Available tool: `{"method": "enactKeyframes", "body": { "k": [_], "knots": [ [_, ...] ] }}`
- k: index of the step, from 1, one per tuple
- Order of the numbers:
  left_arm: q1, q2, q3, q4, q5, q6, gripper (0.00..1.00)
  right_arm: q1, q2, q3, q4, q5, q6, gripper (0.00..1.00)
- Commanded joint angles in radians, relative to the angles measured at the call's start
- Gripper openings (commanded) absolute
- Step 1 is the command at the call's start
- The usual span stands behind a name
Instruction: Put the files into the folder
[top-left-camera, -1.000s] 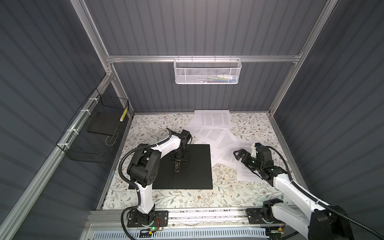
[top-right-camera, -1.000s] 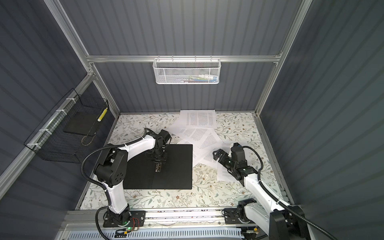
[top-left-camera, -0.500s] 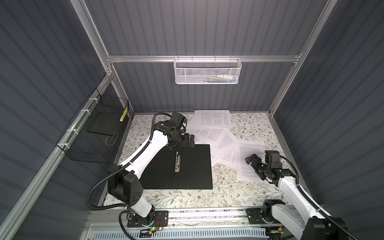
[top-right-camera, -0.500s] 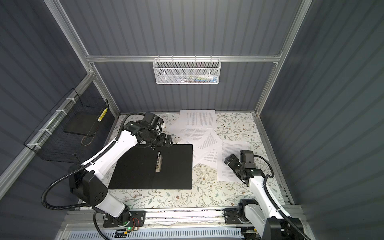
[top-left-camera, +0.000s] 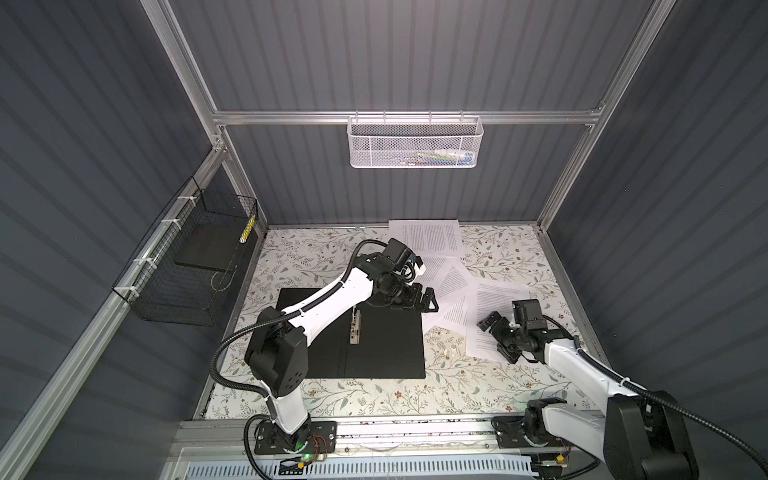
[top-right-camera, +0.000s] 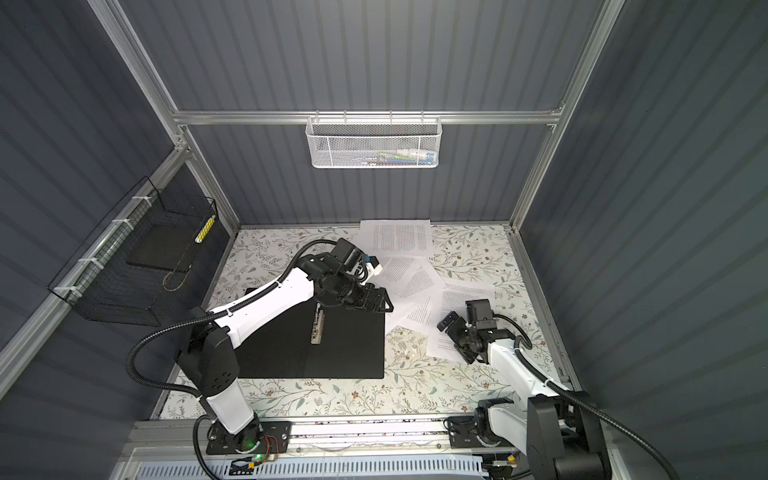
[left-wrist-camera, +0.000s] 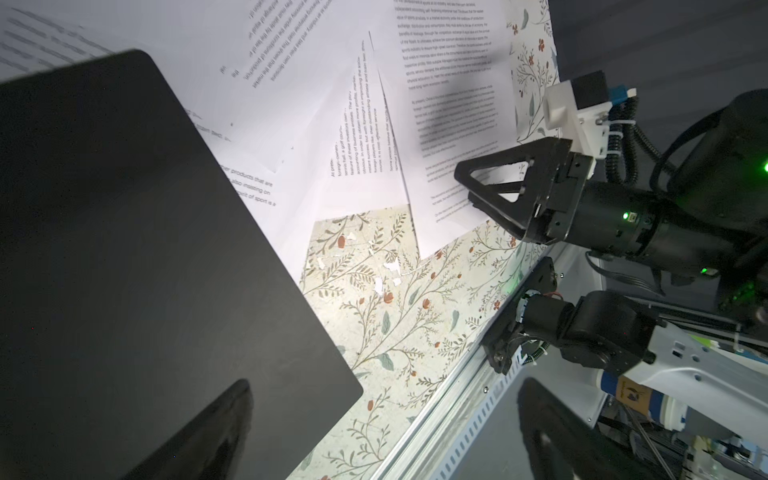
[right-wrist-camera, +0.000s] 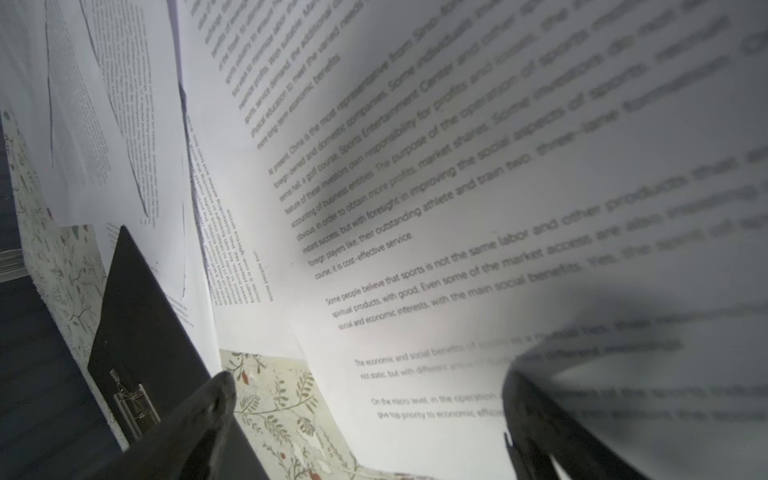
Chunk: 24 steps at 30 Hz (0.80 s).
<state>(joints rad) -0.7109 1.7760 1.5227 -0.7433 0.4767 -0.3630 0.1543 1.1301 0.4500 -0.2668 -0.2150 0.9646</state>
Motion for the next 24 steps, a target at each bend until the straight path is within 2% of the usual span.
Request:
{"method": "enactKeyframes", "body": {
  "k": [1,6,9,12,15,18,20,24],
  "knots": [
    [0.008,0.015,0.042,0.013,0.047,-0.025,1.00,0.105,0.001,-0.059,-0.025,0.039,0.175,0.99],
    [0.008,0.039,0.044,0.015,0.052,-0.028,1.00,0.308,-0.004,-0.064,0.003,0.124,0.395,0.99],
    [0.008,0.053,0.041,0.029,0.073,-0.039,1.00,0.323,-0.019,-0.001,0.000,0.116,0.356,0.99],
    [-0.001,0.069,0.045,0.042,0.091,-0.044,1.00,0.187,-0.070,0.040,-0.022,0.074,0.196,0.99],
    [-0.039,0.106,0.074,0.037,0.094,-0.034,1.00,-0.062,-0.105,0.035,0.022,-0.091,0.015,0.99],
    [-0.096,0.176,0.125,0.019,0.102,-0.021,1.00,-0.257,-0.080,0.093,-0.025,-0.140,-0.176,0.99],
    [-0.138,0.240,0.168,0.019,0.102,-0.018,1.00,-0.345,-0.003,0.171,-0.089,-0.083,-0.272,0.99],
    [-0.210,0.376,0.284,-0.011,0.114,-0.002,1.00,-0.435,0.166,0.309,-0.116,-0.039,-0.345,0.99]
  ]
}}
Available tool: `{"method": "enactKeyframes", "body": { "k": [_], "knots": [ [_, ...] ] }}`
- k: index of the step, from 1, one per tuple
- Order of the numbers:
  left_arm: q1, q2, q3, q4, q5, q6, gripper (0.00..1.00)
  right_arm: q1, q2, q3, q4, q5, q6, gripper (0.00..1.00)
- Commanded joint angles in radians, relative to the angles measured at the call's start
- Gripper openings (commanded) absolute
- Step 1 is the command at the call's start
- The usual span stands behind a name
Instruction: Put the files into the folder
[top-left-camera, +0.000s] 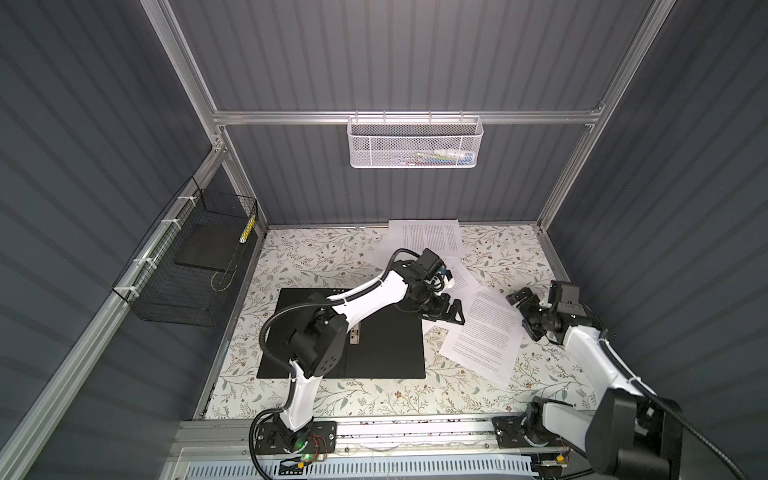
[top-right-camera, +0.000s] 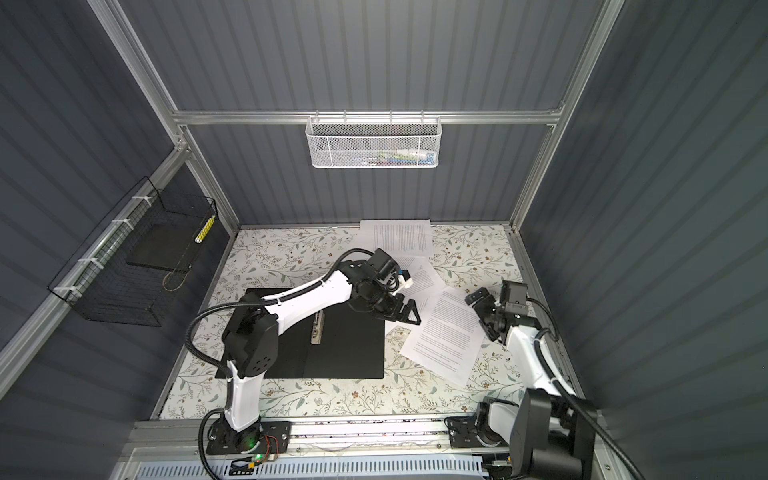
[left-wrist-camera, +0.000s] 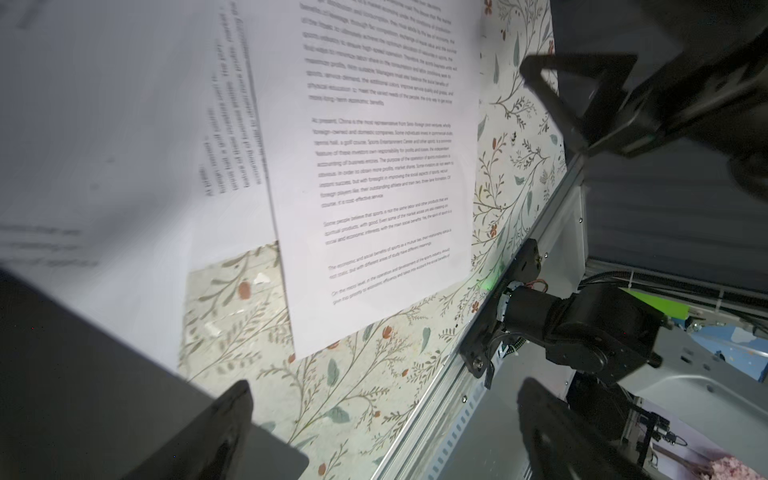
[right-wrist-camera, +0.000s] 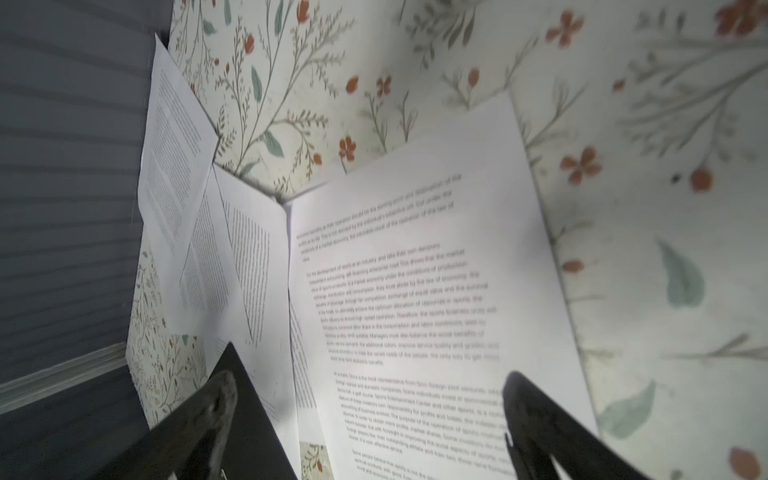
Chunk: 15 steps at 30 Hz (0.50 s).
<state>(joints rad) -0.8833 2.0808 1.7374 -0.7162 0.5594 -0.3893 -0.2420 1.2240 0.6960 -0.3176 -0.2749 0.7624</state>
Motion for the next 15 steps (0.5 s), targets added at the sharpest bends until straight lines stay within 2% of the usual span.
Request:
{"method": "enactKeyframes", "body": {
  "k": [1,4,8,15],
  "knots": [
    [-0.054,0.105,0.102,-0.048,0.029,0.029,1.00,-0.053,0.104,0.087,-0.064,0.020,-0.148,0.99],
    [-0.089,0.187,0.176,-0.067,0.031,0.039,1.00,-0.072,0.179,0.130,-0.027,0.059,-0.153,0.99],
    [-0.098,0.261,0.227,-0.081,0.031,0.044,1.00,-0.099,0.295,0.193,-0.013,0.045,-0.156,0.99],
    [-0.097,0.293,0.187,-0.094,-0.008,0.047,1.00,-0.109,0.428,0.278,-0.011,0.008,-0.175,0.99]
  ]
}}
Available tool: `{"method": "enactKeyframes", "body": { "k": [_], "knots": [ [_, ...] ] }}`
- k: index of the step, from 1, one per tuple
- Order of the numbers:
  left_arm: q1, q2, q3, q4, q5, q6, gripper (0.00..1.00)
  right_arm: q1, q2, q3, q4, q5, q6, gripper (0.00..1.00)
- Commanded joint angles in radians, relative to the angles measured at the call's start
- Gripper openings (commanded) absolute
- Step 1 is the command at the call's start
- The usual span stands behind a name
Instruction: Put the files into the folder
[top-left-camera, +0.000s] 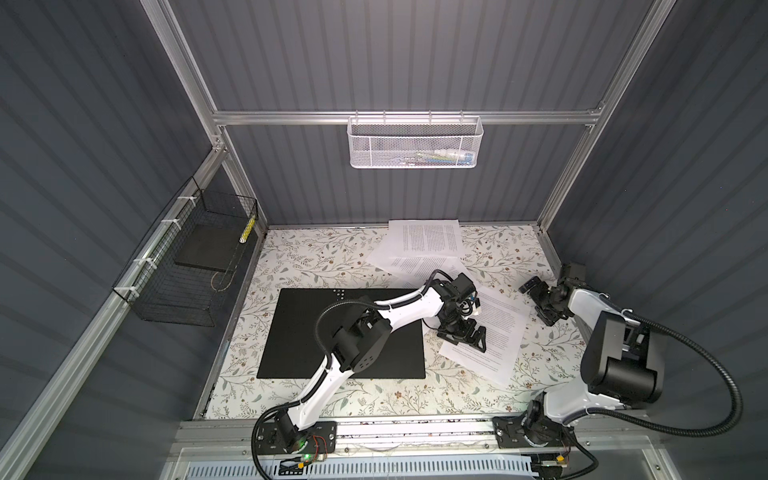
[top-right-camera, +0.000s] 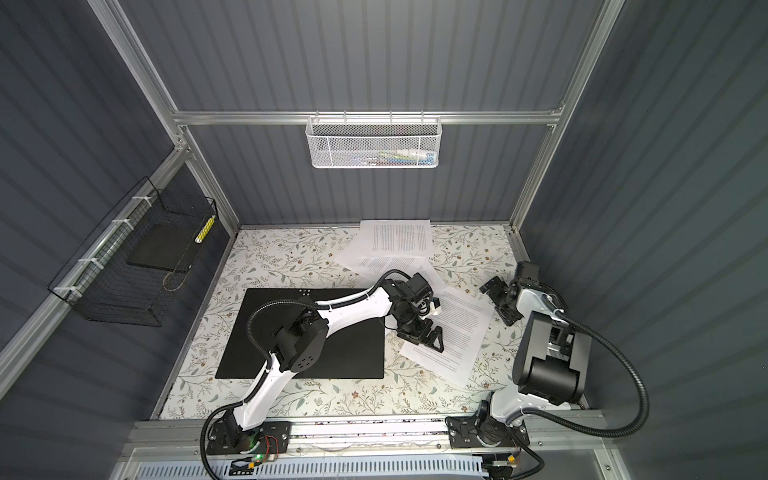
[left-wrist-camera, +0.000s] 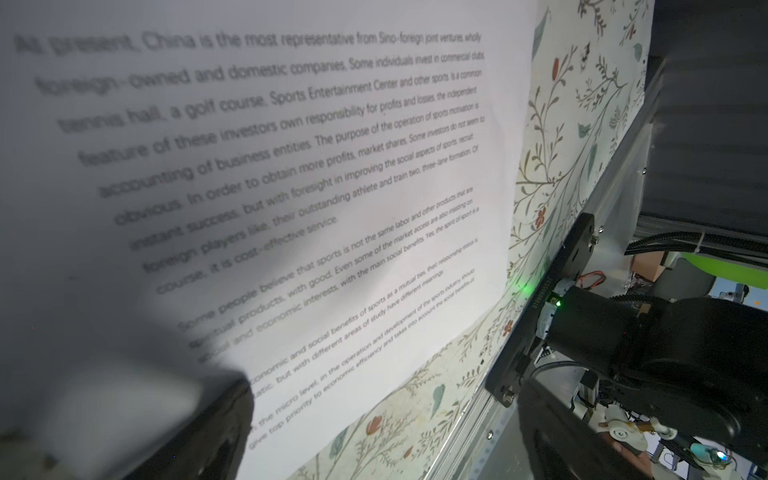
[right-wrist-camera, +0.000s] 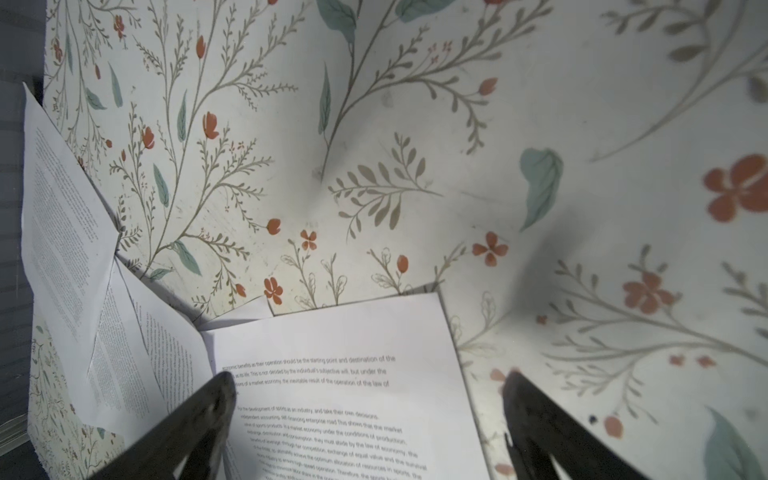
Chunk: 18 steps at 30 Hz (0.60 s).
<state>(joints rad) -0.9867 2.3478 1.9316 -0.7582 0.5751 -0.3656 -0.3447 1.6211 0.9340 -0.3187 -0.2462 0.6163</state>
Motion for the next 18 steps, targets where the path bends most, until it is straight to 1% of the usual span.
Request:
{"method": "enactKeyframes", "body": {
  "k": [1,5,8,11,14,18],
  "knots": [
    [0.006,0.024,-0.019,-0.060,-0.039,0.027,1.00,-0.008,0.046,0.050,-0.009,-0.033,-0.032,0.99],
    [0.008,0.005,-0.079,-0.056,-0.071,0.036,1.00,-0.008,0.087,0.074,-0.013,-0.045,-0.041,0.99],
    [0.008,0.002,-0.097,-0.047,-0.068,0.034,1.00,-0.008,0.128,0.090,-0.025,-0.066,-0.045,0.99],
    [0.008,0.008,-0.091,-0.046,-0.067,0.031,1.00,-0.009,0.148,0.078,-0.013,-0.079,-0.039,0.99],
    [0.008,0.013,-0.084,-0.045,-0.064,0.033,1.00,-0.008,0.173,0.083,-0.015,-0.159,-0.040,0.99],
    [0.008,0.035,-0.038,-0.064,-0.069,0.040,1.00,-0.008,0.158,0.059,-0.019,-0.173,-0.042,0.99]
  ]
}}
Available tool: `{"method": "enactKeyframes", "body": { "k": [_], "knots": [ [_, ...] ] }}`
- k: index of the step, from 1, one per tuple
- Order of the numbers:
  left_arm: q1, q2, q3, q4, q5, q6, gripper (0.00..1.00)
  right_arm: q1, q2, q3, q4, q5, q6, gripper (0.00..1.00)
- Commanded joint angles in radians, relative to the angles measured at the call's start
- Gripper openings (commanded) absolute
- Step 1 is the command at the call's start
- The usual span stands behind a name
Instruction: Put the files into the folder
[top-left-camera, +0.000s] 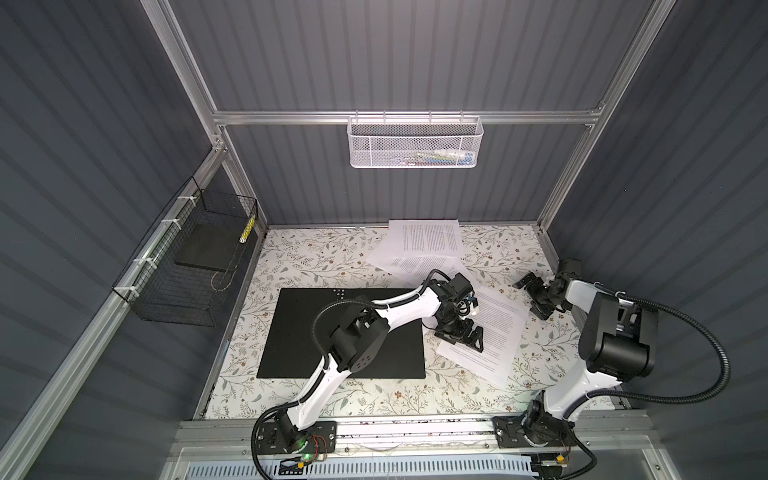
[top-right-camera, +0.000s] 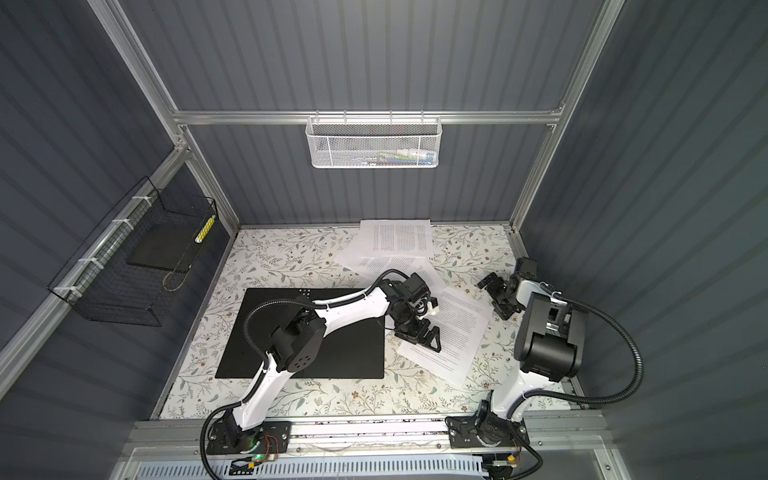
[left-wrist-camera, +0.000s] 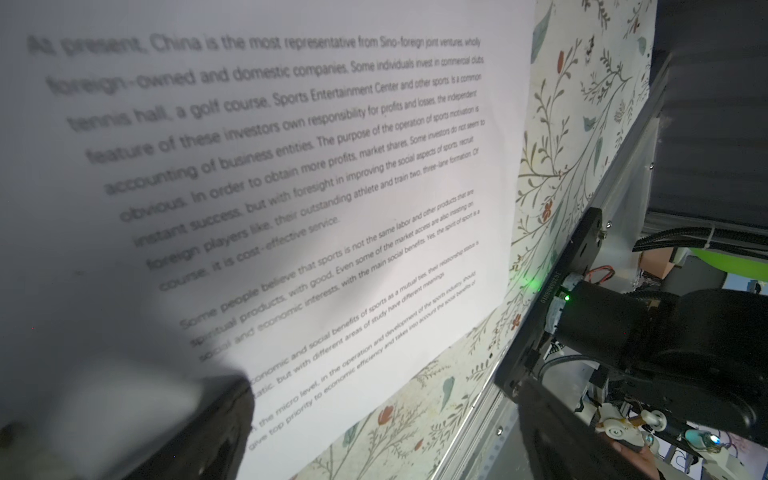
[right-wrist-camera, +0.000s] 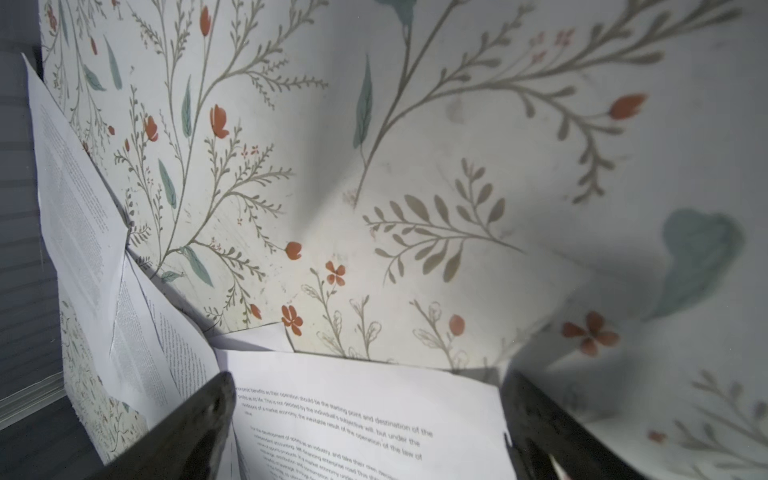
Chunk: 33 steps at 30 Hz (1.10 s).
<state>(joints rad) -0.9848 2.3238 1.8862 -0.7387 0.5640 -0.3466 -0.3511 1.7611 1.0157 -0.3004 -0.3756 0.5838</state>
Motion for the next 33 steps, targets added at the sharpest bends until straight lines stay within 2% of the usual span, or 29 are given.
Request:
{"method": "enactKeyframes", "body": {
  "k": [1,11,19,25,29,33],
  "knots": [
    [0.008,0.070,0.023,-0.090,-0.057,0.022,1.00,-0.001,0.015,-0.030,-0.035,-0.057,-0.011,0.99],
    [0.021,0.140,0.109,-0.102,-0.041,0.016,1.00,0.003,0.003,-0.095,-0.023,-0.195,-0.027,0.99],
    [0.043,0.153,0.107,-0.096,-0.034,0.016,1.00,0.008,-0.094,-0.208,0.038,-0.327,-0.011,0.99],
    [0.063,0.134,0.074,-0.090,-0.041,0.022,1.00,0.021,-0.188,-0.299,0.112,-0.425,0.002,0.99],
    [0.087,0.103,0.023,-0.084,-0.067,0.025,1.00,0.033,-0.254,-0.333,0.094,-0.438,-0.019,0.99],
    [0.124,0.084,-0.045,-0.060,-0.074,0.015,1.00,0.044,-0.339,-0.408,0.131,-0.465,0.011,0.99]
  ]
}}
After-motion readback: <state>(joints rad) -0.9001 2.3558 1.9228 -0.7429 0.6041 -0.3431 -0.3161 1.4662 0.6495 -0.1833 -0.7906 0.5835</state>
